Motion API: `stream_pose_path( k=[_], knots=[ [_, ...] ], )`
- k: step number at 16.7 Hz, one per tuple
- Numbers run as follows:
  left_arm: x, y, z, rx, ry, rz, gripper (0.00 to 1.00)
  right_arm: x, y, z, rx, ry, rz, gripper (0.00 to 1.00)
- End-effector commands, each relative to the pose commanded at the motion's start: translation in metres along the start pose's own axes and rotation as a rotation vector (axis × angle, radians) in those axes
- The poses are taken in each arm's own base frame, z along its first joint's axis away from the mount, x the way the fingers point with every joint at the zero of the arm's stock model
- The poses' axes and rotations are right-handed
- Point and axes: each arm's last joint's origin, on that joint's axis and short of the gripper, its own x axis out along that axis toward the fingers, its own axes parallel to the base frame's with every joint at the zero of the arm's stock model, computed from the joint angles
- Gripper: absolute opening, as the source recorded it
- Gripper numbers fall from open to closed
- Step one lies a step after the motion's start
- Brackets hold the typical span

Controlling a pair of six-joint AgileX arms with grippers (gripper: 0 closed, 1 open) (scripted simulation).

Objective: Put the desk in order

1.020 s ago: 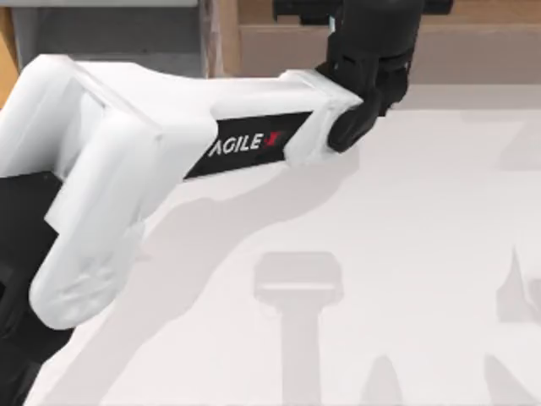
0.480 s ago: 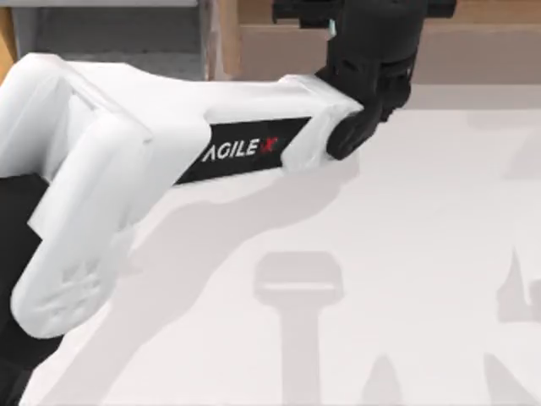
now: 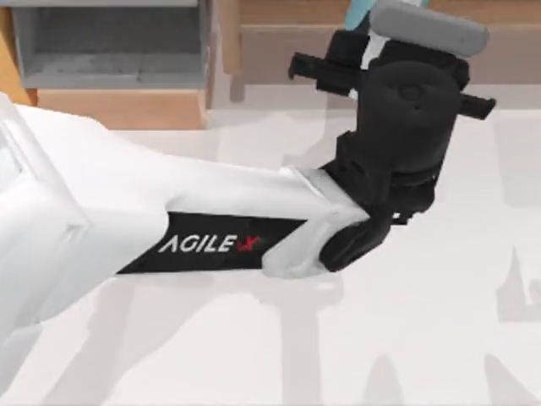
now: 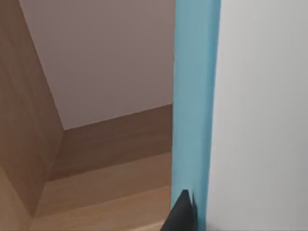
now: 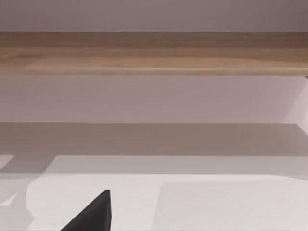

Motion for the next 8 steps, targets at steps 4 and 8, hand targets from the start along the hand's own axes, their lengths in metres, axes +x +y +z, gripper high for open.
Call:
stream_pose_path(
  k=[4,8],
  knots=[
    [-0.053,0.021,-0.013,0.208,-0.006,-0.042,0.00,0.000,0.000,0.000,0.000,0.000,0.000,1.00],
    [-0.073,0.066,-0.040,0.490,0.025,-0.045,0.00,0.000,0.000,0.000,0.000,0.000,0.000,1.00]
  ],
)
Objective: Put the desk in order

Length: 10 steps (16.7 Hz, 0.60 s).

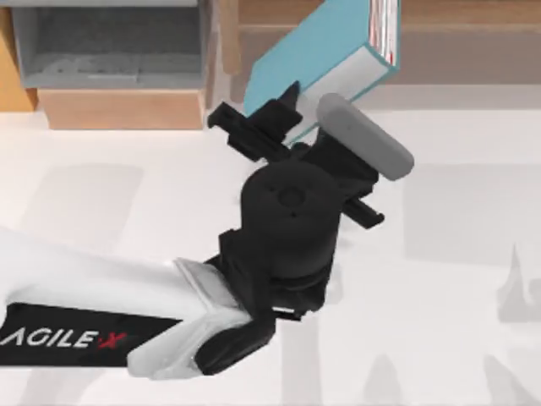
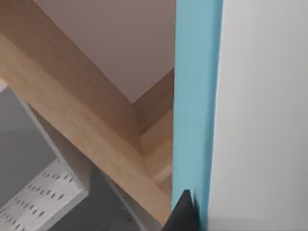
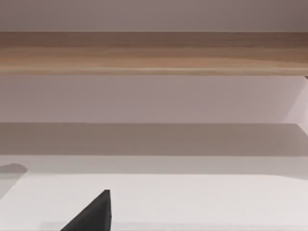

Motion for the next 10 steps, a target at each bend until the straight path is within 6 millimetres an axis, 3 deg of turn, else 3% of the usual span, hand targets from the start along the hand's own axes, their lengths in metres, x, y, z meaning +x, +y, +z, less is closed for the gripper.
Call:
stream_pose_path(
  k=[5,10],
  knots=[
    [0.007,0.038,-0.070,0.380,0.110,-0.019,0.00,0.000,0.000,0.000,0.000,0.000,0.000,1.00],
    [0.035,0.081,-0.130,0.653,0.233,-0.070,0.00,0.000,0.000,0.000,0.000,0.000,0.000,1.00]
  ],
)
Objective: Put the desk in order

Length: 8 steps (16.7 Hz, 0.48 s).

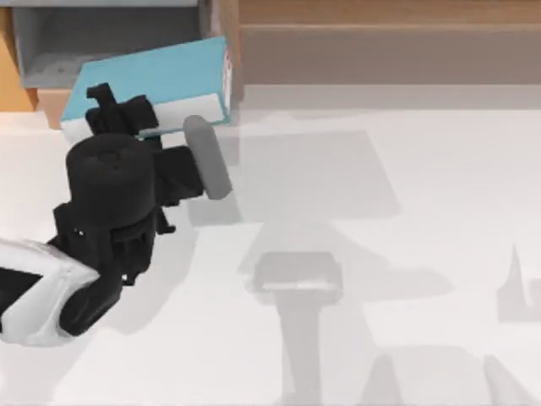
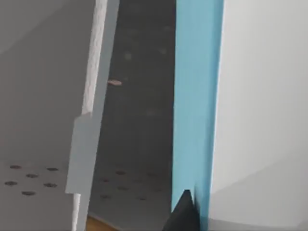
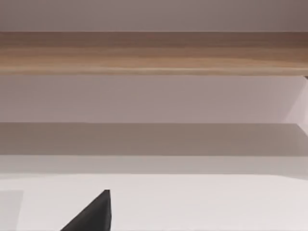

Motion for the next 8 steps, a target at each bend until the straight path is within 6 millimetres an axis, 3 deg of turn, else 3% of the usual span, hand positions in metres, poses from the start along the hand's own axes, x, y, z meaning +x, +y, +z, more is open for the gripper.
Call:
stream_pose_path(
  k=[4,8],
  knots=[
    [0.041,0.021,-0.040,0.119,0.017,-0.022,0.00,0.000,0.000,0.000,0.000,0.000,0.000,1.00],
    [0.070,0.029,-0.064,0.190,-0.013,-0.058,0.00,0.000,0.000,0.000,0.000,0.000,0.000,1.00]
  ],
)
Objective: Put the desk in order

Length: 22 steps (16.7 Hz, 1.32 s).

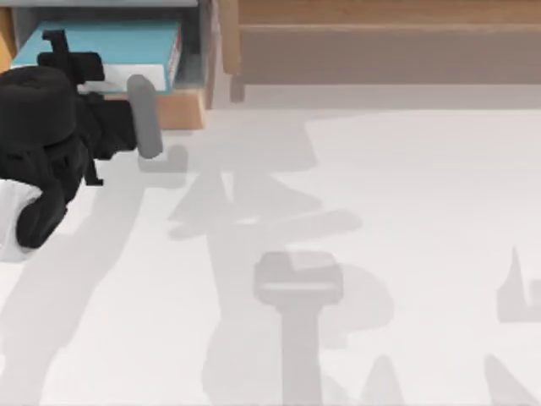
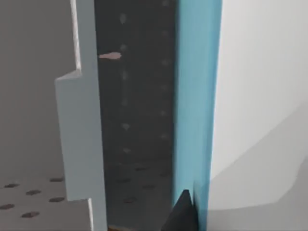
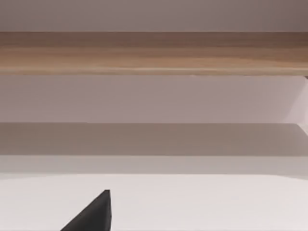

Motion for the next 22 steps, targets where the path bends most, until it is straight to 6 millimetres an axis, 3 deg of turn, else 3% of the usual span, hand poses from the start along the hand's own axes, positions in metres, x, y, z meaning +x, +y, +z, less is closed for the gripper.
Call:
stream_pose_path(
  k=[7,15,19,22],
  knots=[
    [0.003,0.001,-0.001,0.010,-0.006,-0.001,0.00,0.000,0.000,0.000,0.000,0.000,0.000,1.00],
    [0.032,0.003,-0.002,0.009,-0.004,-0.004,0.00,0.000,0.000,0.000,0.000,0.000,0.000,1.00],
    [0.033,0.003,-0.002,0.008,-0.004,-0.004,0.00,0.000,0.000,0.000,0.000,0.000,0.000,1.00],
    [0.033,0.003,-0.002,0.008,-0.004,-0.004,0.23,0.000,0.000,0.000,0.000,0.000,0.000,1.00]
  ],
)
